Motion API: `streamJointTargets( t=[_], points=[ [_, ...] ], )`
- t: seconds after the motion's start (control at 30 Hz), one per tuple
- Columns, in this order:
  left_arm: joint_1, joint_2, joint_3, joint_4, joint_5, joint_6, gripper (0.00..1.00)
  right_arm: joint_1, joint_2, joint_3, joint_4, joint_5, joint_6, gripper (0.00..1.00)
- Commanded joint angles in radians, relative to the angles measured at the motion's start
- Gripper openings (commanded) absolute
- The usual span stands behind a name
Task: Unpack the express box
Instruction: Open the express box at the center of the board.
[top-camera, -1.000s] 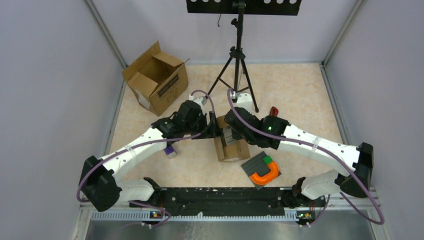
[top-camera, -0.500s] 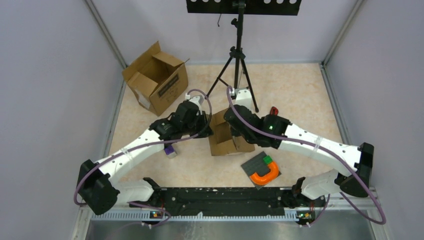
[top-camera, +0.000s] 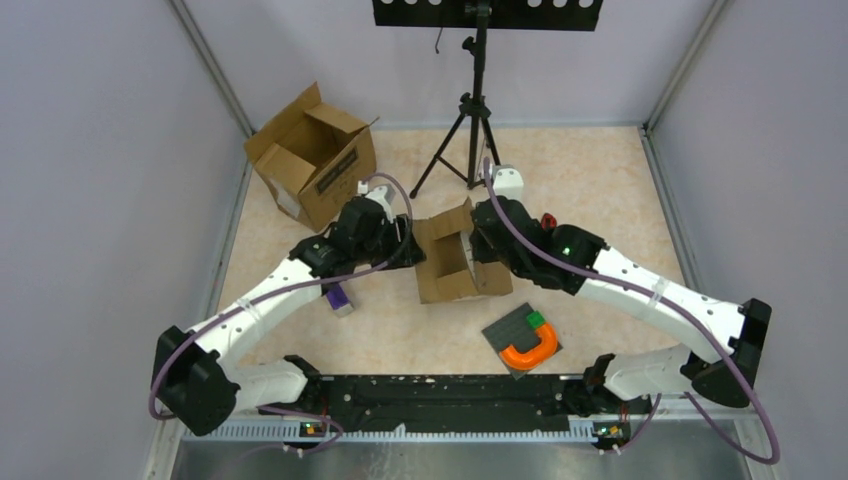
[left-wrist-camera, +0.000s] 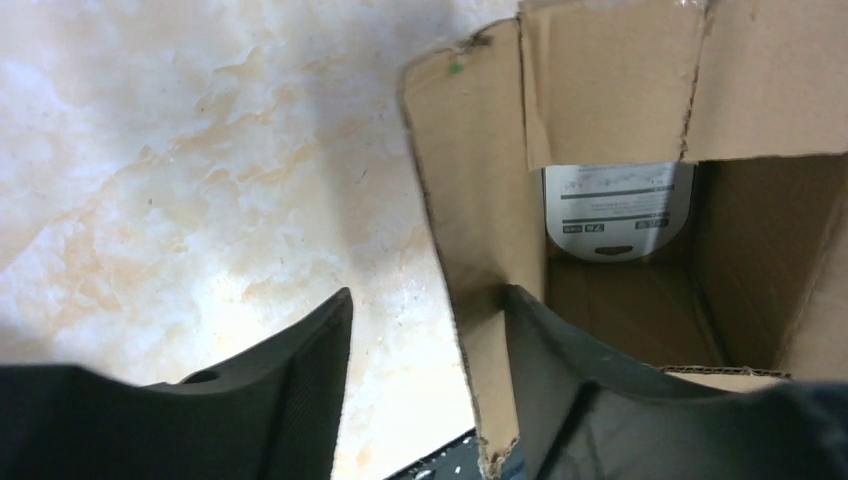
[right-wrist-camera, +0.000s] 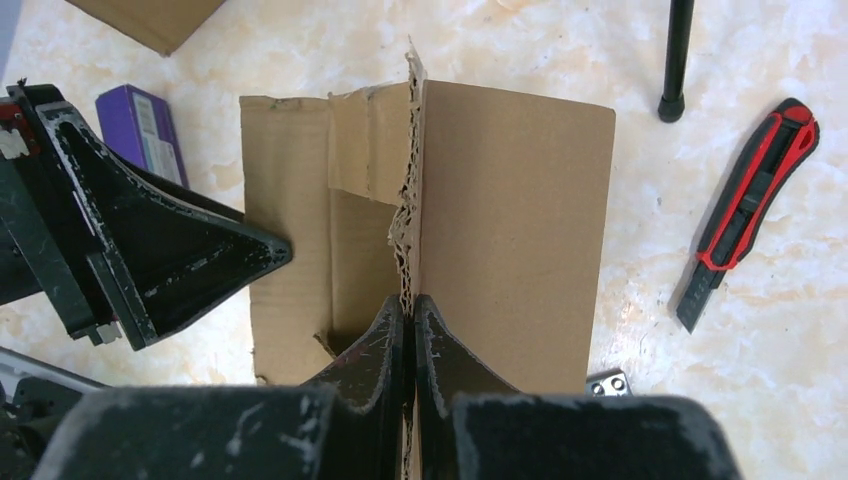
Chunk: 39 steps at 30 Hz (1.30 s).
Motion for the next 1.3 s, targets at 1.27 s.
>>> streamJointTargets(
  t=[1.27],
  points=[
    [0.04,0.003,0.147,0.09,0.018,0.145,0.56,-0.062,0.02,-0.039,0.164,-0.144,-0.097,0.0]
  ],
)
